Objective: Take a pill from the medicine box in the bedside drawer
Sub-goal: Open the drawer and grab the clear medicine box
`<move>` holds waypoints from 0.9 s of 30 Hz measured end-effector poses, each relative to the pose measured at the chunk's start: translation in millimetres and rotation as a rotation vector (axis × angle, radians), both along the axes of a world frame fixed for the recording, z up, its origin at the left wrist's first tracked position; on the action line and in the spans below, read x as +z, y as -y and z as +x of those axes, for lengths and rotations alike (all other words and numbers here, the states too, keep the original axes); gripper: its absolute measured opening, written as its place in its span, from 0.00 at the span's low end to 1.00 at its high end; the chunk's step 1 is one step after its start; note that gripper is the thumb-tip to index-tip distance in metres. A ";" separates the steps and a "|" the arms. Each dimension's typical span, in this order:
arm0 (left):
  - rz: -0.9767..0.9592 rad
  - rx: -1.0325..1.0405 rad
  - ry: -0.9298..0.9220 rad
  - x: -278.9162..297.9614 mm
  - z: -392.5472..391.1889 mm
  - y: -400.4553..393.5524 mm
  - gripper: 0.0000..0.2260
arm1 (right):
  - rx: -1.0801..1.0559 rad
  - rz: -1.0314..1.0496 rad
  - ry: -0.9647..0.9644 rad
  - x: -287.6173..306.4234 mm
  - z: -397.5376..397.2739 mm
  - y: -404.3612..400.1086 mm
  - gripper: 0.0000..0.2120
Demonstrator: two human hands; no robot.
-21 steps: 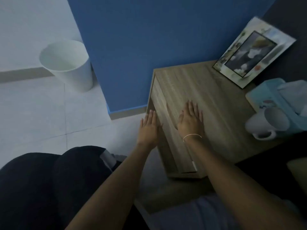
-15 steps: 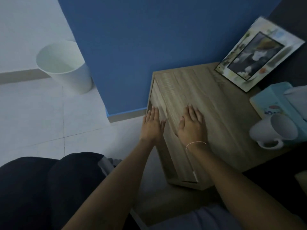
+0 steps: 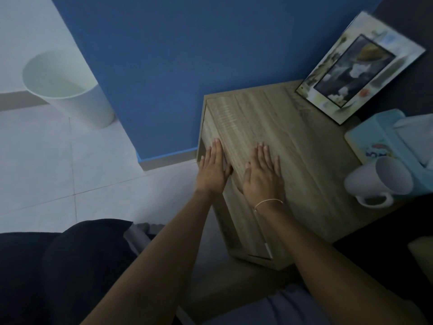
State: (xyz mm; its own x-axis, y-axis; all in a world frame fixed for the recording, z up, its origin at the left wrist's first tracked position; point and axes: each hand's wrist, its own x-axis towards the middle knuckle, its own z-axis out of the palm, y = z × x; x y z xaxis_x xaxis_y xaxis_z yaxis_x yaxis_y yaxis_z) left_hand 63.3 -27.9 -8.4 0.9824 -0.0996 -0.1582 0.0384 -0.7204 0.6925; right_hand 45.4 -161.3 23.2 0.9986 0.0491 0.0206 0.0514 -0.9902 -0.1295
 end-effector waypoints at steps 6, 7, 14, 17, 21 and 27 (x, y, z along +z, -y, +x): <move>0.108 0.005 0.047 4.9 -5.6 -16.1 0.33 | -0.013 0.010 -0.028 1.8 -0.4 2.0 0.26; 0.144 -0.002 0.060 6.0 -6.7 -21.8 0.34 | -0.016 0.015 -0.030 2.2 0.8 2.0 0.26; 0.470 -0.089 0.128 18.3 -22.1 -60.4 0.32 | -0.019 0.030 -0.009 6.5 -0.9 -0.8 0.26; 0.580 -0.106 0.136 22.7 -28.9 -78.0 0.30 | -0.021 0.025 -0.011 7.6 -0.8 -1.5 0.26; 0.646 -0.130 0.090 31.0 -38.7 -100.8 0.29 | -0.022 0.020 -0.028 10.5 -1.9 -2.1 0.26; 0.676 -0.137 -0.011 44.2 -52.4 -131.6 0.28 | -0.029 0.015 -0.026 14.2 -3.2 -3.8 0.26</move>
State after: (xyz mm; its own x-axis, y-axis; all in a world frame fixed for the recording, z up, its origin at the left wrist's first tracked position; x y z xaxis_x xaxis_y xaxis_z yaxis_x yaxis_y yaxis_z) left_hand 10.9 103.7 35.9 0.9659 -0.0983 -0.2395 -0.0789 -0.9929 0.0896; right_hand 42.2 -157.5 37.4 0.9998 0.0200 -0.0053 0.0190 -0.9893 -0.1449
